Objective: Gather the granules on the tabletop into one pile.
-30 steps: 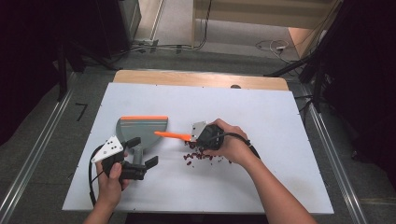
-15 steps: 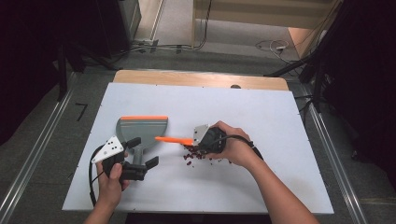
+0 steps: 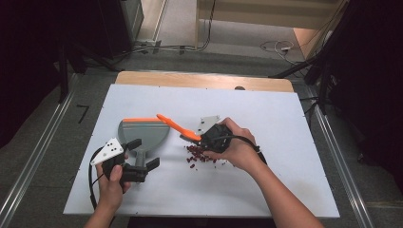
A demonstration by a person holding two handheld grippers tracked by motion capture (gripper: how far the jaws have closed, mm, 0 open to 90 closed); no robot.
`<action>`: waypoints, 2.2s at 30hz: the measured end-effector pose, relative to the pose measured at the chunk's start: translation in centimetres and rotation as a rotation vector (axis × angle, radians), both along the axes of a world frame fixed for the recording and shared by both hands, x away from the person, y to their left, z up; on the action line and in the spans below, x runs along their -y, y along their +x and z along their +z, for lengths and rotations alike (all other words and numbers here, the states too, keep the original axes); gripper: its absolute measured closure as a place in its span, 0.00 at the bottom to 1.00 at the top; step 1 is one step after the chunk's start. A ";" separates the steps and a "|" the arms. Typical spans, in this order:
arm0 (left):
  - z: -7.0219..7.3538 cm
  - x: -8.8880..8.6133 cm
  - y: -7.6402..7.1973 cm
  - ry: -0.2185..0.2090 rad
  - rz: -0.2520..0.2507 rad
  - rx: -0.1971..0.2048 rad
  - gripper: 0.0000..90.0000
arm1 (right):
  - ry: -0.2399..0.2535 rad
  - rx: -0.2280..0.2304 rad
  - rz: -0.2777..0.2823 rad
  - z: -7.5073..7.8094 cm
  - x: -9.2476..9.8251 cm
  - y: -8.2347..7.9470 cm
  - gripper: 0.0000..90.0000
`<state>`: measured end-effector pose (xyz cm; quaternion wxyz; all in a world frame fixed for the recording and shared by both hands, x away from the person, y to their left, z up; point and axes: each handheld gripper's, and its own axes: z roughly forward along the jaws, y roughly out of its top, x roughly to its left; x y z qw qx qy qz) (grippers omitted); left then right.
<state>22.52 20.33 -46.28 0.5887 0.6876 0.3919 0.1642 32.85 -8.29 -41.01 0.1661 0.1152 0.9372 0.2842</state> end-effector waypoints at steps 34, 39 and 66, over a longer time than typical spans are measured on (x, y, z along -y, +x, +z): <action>-0.1 0.1 0.0 0.008 -0.009 0.000 0.00 | 0.249 -0.480 -0.506 -5.3 0.0 1.5 0.76; -0.1 0.1 0.0 0.008 -0.009 0.001 0.00 | 0.256 -0.478 -0.528 -5.4 1.1 2.0 0.76; -0.2 0.2 -0.1 0.016 -0.015 0.001 0.00 | 0.280 -0.466 -0.604 -5.4 4.7 3.2 0.75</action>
